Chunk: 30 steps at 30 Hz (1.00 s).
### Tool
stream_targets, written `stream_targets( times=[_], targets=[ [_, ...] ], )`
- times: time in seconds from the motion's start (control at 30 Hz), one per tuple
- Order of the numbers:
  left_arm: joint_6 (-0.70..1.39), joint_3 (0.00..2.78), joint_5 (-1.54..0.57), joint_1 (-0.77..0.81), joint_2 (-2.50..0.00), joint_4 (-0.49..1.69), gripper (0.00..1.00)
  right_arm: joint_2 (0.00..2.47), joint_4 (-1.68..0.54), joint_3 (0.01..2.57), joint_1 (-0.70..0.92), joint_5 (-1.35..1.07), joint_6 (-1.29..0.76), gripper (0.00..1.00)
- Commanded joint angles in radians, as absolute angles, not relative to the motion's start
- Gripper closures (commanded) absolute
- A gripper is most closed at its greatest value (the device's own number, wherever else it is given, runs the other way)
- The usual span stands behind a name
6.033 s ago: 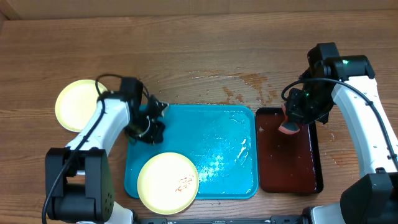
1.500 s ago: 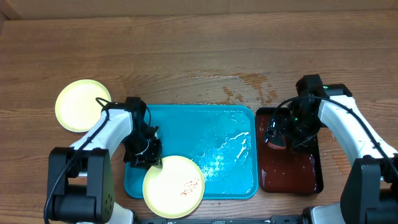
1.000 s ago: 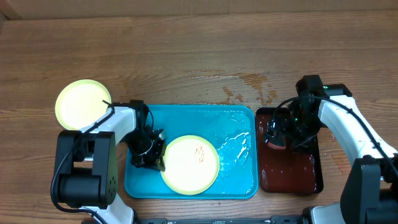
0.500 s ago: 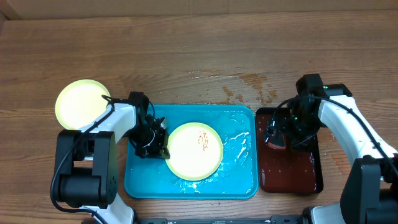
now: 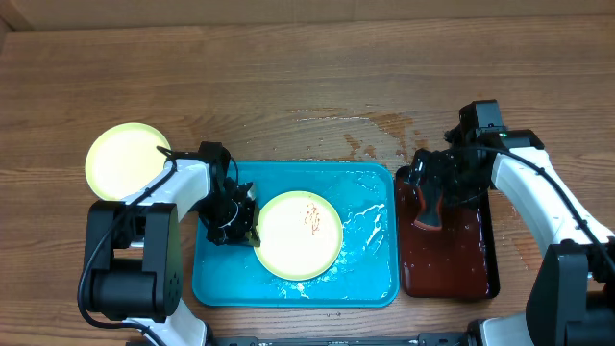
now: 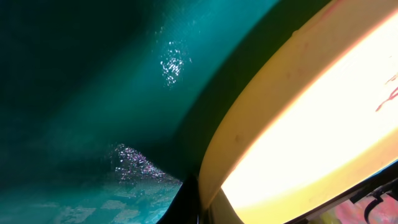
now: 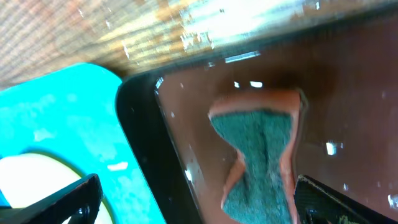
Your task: Clean dirty plates on tray and stack at the side
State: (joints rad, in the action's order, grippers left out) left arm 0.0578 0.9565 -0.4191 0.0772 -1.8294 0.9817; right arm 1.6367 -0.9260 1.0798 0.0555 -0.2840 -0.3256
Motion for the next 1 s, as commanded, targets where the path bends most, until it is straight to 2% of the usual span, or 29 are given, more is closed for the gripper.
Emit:
stream_targets(
  times=[0.0,0.1,0.23,0.47,0.6,0.67,0.77,0.97],
  targets=[
    [0.076,0.948,-0.315,0.078,-1.869,0.945,0.96,1.633,-0.908,1.039,0.058,-0.279,-0.344,0.02],
    [0.076,0.948,-0.315,0.078,-1.869,0.941,0.90,1.633,-0.902,1.003,0.058,-0.279,-0.333,0.12],
    [0.076,0.948,-0.315,0.078,-1.869,0.941,0.90,1.633,-0.867,0.954,0.058,-0.279,-0.333,0.10],
    [0.076,0.948,-0.315,0.078,-1.869,0.941,0.90,1.633,-0.730,0.894,0.058,-0.278,-0.334,0.21],
    [0.076,0.948,-0.315,0.078,-1.869,0.942,0.90,1.633,-0.662,0.853,0.058,-0.279,-0.349,0.39],
    [0.076,0.948,-0.315,0.078,-1.869,0.942,0.90,1.633,-0.645,0.836,0.058,-0.279,-0.358,0.59],
    [0.076,0.948,-0.315,0.078,-1.869,0.942,0.90,1.633,-0.639,0.820,0.058,-0.278,-0.364,0.96],
    [0.076,0.948,-0.315,0.079,-1.869,0.942,0.90,1.629,-0.652,0.830,0.058,-0.278,-0.363,0.96]
  ],
)
